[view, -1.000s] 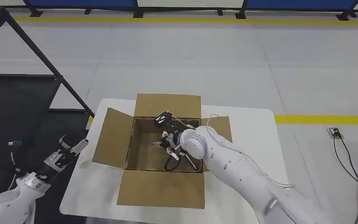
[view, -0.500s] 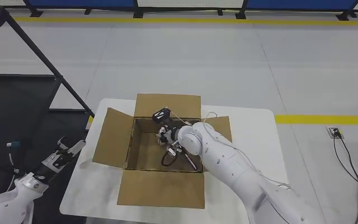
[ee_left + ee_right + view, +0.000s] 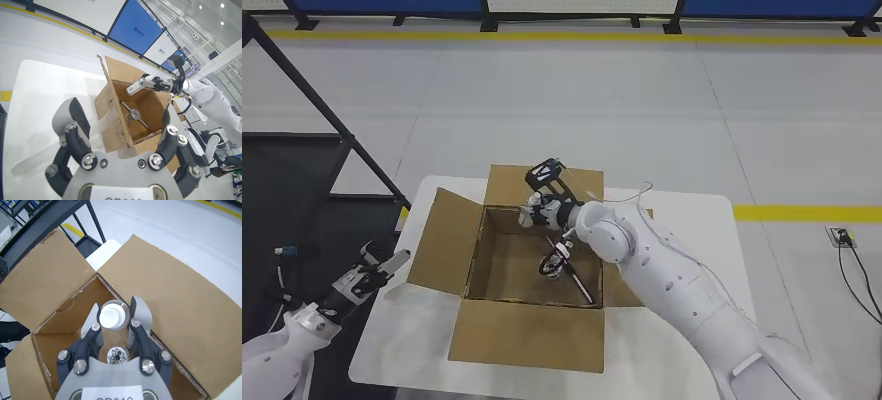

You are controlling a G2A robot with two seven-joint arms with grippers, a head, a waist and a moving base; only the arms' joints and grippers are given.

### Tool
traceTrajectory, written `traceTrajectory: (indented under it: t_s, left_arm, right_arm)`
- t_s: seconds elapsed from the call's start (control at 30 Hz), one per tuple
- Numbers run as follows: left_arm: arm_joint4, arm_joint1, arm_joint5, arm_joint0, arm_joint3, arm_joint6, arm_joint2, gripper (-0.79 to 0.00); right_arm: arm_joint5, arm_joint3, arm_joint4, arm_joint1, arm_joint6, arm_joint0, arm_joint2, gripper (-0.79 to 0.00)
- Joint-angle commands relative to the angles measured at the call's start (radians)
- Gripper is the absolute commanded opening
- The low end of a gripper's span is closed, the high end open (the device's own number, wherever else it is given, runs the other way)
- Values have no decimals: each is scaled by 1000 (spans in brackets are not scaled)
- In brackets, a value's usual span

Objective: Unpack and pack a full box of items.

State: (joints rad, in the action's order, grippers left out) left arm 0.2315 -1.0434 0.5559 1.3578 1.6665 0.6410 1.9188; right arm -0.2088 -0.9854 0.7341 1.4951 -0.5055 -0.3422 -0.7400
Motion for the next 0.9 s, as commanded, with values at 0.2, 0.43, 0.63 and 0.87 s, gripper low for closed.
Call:
traceTrajectory:
  t_s: [0.2,0.43,0.63,0.87]
  left_arm:
    - [7,5,-10,12,36,-12,-15,0]
    - [25,8,-26,23,72,-28,-40,0]
    - [41,10,-41,29,99,-42,-66,0]
    - [58,12,-56,37,117,-55,-82,0]
  right_arm:
    - [94,-602,195,-143,-148,-385,-353,-785]
    - [216,-730,342,-180,-39,-560,-558,-785]
    - [309,-665,381,-191,26,-599,-663,-785]
    - [263,-473,312,-201,42,-570,-759,-785]
